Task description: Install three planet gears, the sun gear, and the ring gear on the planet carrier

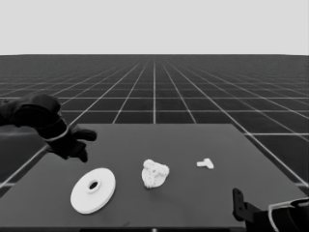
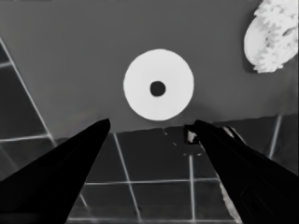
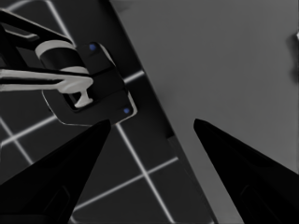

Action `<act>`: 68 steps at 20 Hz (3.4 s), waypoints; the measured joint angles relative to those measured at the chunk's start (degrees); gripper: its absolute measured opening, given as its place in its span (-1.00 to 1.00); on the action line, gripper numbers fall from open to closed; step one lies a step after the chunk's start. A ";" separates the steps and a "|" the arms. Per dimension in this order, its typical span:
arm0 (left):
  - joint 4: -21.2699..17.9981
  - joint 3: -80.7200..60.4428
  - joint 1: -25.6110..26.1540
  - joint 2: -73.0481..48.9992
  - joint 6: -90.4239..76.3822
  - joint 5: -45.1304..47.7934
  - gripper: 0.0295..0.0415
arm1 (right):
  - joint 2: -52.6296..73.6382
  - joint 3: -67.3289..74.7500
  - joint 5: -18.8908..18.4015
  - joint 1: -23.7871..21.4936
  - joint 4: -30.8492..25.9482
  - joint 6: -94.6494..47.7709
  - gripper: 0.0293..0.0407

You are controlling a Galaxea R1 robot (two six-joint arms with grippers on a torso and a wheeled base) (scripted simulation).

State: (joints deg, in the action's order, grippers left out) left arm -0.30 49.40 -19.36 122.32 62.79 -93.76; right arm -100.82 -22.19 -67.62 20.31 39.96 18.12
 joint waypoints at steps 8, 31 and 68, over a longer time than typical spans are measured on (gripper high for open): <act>14.97 10.60 24.75 2.62 2.16 10.59 0.49 | 0.03 0.03 0.01 0.01 0.02 -0.02 0.61; -5.35 8.54 2.88 1.62 2.78 1.43 -0.12 | 0.03 0.03 0.01 0.01 0.02 -0.02 0.61; 13.58 51.95 23.90 54.02 6.73 7.36 -0.12 | 0.03 0.03 0.01 0.01 0.02 -0.02 0.61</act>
State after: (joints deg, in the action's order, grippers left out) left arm 13.28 101.35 4.54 176.34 69.52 -86.41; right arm -100.80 -22.16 -67.61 20.32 39.97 18.10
